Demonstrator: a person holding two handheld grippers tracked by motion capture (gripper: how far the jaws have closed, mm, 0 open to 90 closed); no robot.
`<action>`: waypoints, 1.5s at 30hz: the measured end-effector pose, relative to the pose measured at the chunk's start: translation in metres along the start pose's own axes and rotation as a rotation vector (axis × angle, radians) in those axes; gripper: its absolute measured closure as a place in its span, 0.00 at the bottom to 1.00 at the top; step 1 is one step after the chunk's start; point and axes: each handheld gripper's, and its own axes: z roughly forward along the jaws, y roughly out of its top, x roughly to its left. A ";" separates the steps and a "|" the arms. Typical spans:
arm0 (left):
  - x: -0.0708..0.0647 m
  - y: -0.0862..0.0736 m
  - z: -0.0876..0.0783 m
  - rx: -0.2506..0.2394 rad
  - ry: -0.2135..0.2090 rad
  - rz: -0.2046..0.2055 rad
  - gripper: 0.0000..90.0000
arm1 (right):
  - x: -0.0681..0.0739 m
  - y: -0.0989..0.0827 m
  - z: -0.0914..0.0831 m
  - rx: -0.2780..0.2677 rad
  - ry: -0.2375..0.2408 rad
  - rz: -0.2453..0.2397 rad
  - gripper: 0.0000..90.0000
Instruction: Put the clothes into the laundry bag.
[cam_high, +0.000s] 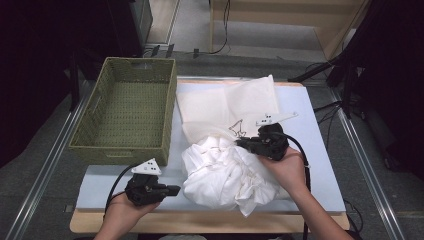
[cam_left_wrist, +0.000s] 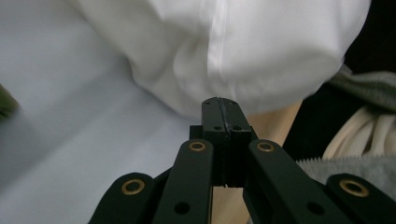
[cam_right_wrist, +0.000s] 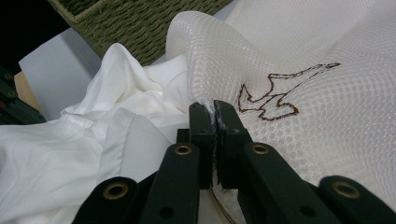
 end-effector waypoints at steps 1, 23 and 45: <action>0.001 -0.001 0.003 0.018 -0.023 -0.006 1.00 | 0.000 0.000 0.000 0.000 -0.001 0.001 0.98; -0.033 0.059 0.059 -0.049 0.003 0.098 1.00 | 0.001 0.002 -0.001 -0.008 -0.009 0.000 0.98; -0.036 0.135 0.099 -0.103 0.055 0.130 1.00 | 0.002 0.005 -0.003 -0.008 -0.009 0.005 0.98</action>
